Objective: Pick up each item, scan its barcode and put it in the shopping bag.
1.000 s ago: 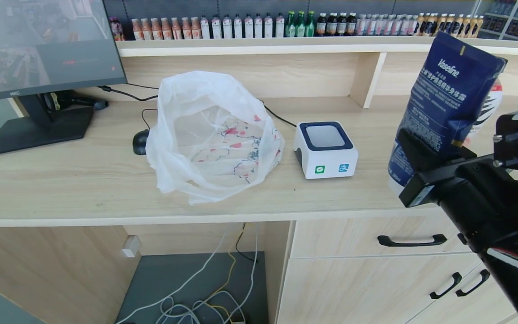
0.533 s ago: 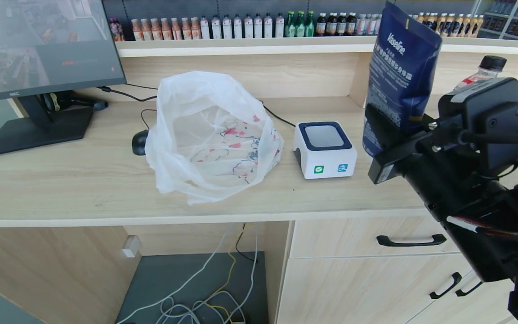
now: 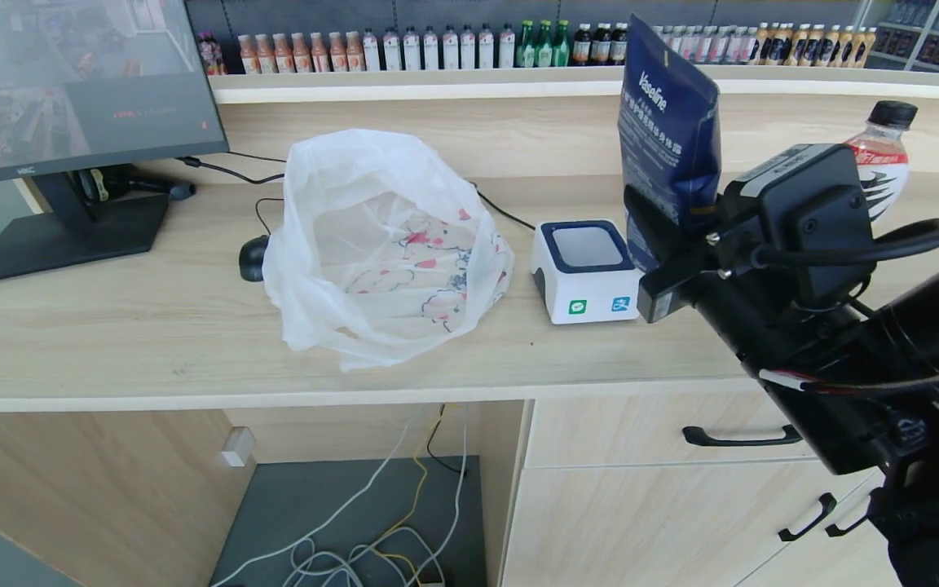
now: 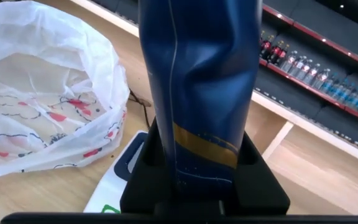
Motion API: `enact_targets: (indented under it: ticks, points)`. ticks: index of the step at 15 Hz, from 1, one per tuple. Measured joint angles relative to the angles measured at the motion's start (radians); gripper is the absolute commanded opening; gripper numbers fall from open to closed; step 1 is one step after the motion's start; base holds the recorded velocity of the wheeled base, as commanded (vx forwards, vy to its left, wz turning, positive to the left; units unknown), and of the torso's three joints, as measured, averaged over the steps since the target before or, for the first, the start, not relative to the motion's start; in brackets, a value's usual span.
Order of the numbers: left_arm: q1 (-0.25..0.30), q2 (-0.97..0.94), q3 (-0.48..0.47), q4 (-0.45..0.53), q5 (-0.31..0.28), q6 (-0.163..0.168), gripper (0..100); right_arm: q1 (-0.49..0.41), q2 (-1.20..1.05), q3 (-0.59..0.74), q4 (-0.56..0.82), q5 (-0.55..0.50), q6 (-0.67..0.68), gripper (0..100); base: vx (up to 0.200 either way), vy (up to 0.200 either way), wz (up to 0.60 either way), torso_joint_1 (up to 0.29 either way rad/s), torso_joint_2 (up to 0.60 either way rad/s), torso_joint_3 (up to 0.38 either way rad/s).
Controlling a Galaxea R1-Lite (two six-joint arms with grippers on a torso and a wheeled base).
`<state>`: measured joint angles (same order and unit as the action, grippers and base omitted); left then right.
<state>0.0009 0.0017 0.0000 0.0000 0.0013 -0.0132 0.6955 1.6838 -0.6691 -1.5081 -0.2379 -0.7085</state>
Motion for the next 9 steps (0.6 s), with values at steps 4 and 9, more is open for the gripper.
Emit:
enact_targets:
  ticks: [4,9]
  points:
    - [0.000,0.000,0.000,0.000,0.000,0.000,100,-0.070,0.001,-0.080,0.139,0.165,-0.001,0,0.000,0.000,0.00,0.000,0.00,0.000]
    - [0.000,0.000,0.000,0.000,0.000,0.000,100,-0.165,0.001,-0.251,0.384,0.399,-0.029,0,0.000,0.000,0.00,0.000,0.00,0.000]
